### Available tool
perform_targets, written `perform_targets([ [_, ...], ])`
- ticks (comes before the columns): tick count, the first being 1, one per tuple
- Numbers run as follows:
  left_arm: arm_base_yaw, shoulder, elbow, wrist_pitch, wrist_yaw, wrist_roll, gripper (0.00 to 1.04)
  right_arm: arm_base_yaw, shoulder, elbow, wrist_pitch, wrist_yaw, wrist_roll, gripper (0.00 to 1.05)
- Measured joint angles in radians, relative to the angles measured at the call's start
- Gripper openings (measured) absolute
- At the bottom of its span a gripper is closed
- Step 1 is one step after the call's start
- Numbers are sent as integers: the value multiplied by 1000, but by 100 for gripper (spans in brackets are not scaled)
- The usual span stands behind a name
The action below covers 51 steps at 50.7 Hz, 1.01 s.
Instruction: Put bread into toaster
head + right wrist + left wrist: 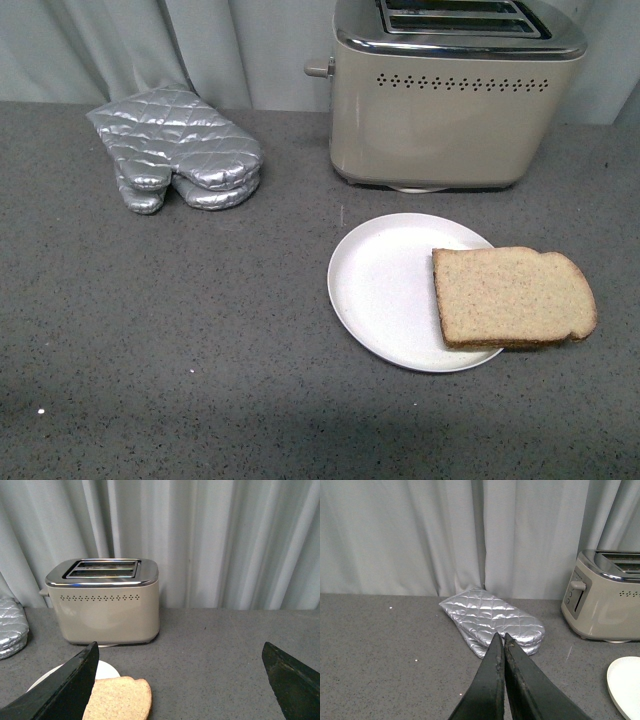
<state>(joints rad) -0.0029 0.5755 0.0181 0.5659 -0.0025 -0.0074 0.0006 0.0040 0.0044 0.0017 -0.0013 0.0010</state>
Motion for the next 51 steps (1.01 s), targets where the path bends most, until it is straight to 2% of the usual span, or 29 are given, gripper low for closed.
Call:
perform_targets([
  [27,0,-254,0,-241,0,0,4,0,0,0,0,0,0,95],
  [51,0,-401,0,-387,0,0,4,0,0,0,0,0,0,95],
])
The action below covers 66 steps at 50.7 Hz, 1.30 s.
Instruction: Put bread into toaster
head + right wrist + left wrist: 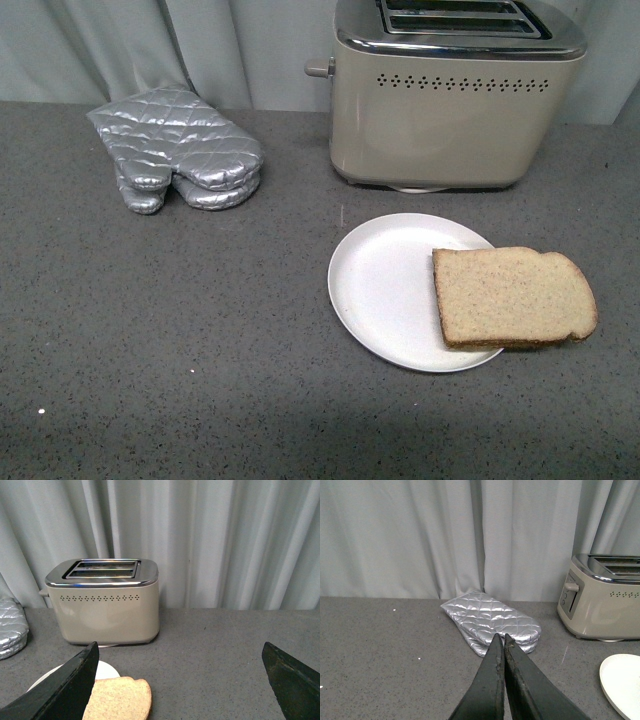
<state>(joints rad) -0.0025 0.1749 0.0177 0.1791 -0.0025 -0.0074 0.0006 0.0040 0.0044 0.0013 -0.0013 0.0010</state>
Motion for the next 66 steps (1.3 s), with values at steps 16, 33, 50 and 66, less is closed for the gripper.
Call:
perform_targets([
  [16,0,-169,0,-177,2,0,4,0,0,0,0,0,0,95],
  [33,0,-171,0,-177,2,0,65,-41,617,97,235,-67,-171,95],
  [50,0,-171,0,-177,2,2,98,-198,1445,456,146,-341,13,95],
  [66,0,-171,0,-177,2,2,98,-195,1725,591,142,-401,95,95],
])
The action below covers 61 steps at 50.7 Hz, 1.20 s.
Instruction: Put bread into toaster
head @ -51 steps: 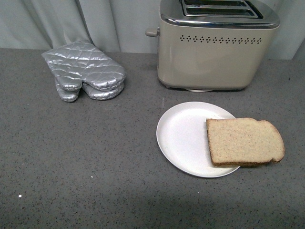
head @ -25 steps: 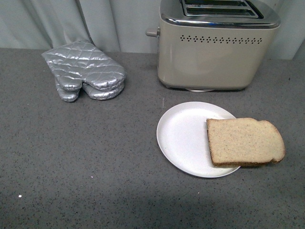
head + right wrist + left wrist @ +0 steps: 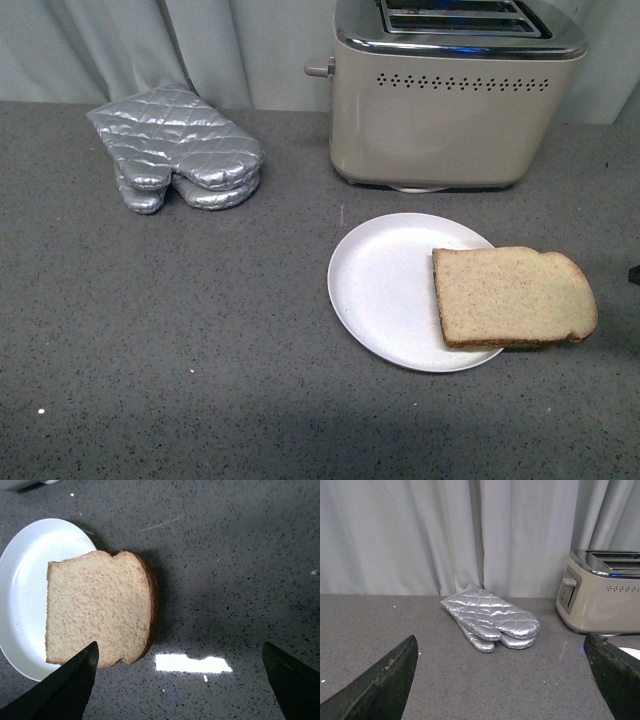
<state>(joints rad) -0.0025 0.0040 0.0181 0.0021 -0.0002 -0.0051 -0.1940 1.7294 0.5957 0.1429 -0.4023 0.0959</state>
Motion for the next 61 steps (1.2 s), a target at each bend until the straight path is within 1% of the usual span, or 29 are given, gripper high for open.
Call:
perform_targets([
  [6,0,0,0,0,0,0,98,30,96,36,18,-26,62,95],
  [22,0,0,0,0,0,0,98,113,251,135,47,-41,198,95],
  [24,0,0,0,0,0,0,98,122,263,143,49,-45,220,90],
  [26,0,0,0,0,0,0,98,130,274,150,51,-44,236,81],
  [30,0,0,0,0,0,0,98,139,285,157,49,-40,254,67],
  [31,0,0,0,0,0,0,98,140,287,159,48,-38,256,65],
  [33,0,0,0,0,0,0,98,143,291,164,39,-33,266,58],
  [38,0,0,0,0,0,0,98,143,292,168,23,-30,272,45],
  [40,0,0,0,0,0,0,98,143,292,171,11,-24,275,38],
  [47,0,0,0,0,0,0,98,141,285,175,-10,-23,283,21],
  [49,0,0,0,0,0,0,98,139,279,175,-15,-26,287,16],
  [53,0,0,0,0,0,0,98,135,239,171,-28,-51,315,3],
  [55,0,0,0,0,0,0,98,135,211,167,-39,-66,340,1],
  [61,0,0,0,0,0,0,98,142,117,161,-101,-86,432,1],
])
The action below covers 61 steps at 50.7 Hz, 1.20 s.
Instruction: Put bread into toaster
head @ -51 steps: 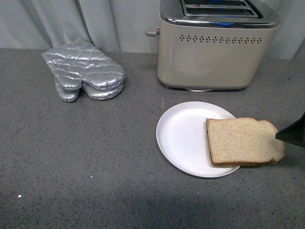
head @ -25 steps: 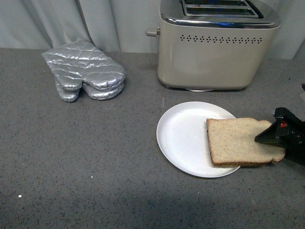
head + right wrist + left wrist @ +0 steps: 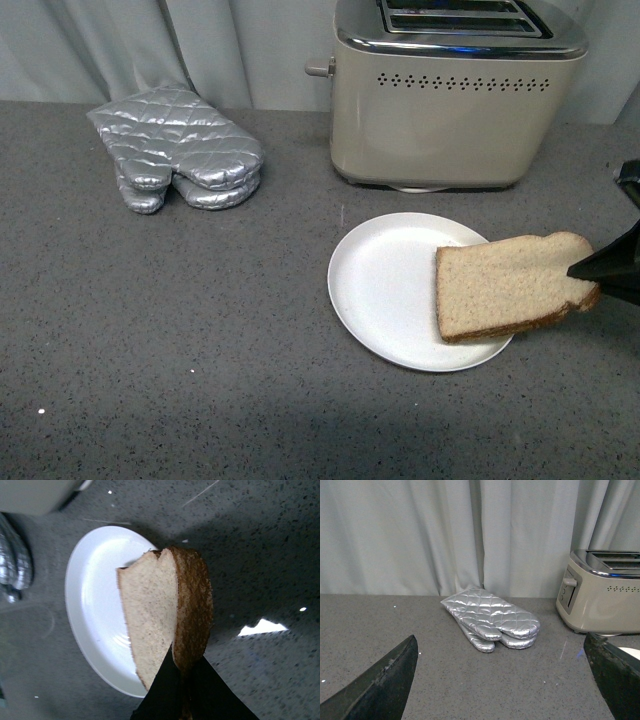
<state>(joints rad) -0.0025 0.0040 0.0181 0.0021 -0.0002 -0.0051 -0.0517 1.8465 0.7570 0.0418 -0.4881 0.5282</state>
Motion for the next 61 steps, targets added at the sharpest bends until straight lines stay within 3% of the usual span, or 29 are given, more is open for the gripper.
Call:
perform_targets([
  [10,0,0,0,0,0,0,98,31,-204,-13,-50,25,284,1],
  [18,0,0,0,0,0,0,98,79,-402,9,-131,200,534,1],
  [29,0,0,0,0,0,0,98,188,-493,130,-156,472,639,1],
  [41,0,0,0,0,0,0,98,292,-378,321,-185,727,810,1],
  [47,0,0,0,0,0,0,98,322,-280,443,-231,797,869,1],
  [61,0,0,0,0,0,0,98,360,-126,624,-323,858,983,1],
])
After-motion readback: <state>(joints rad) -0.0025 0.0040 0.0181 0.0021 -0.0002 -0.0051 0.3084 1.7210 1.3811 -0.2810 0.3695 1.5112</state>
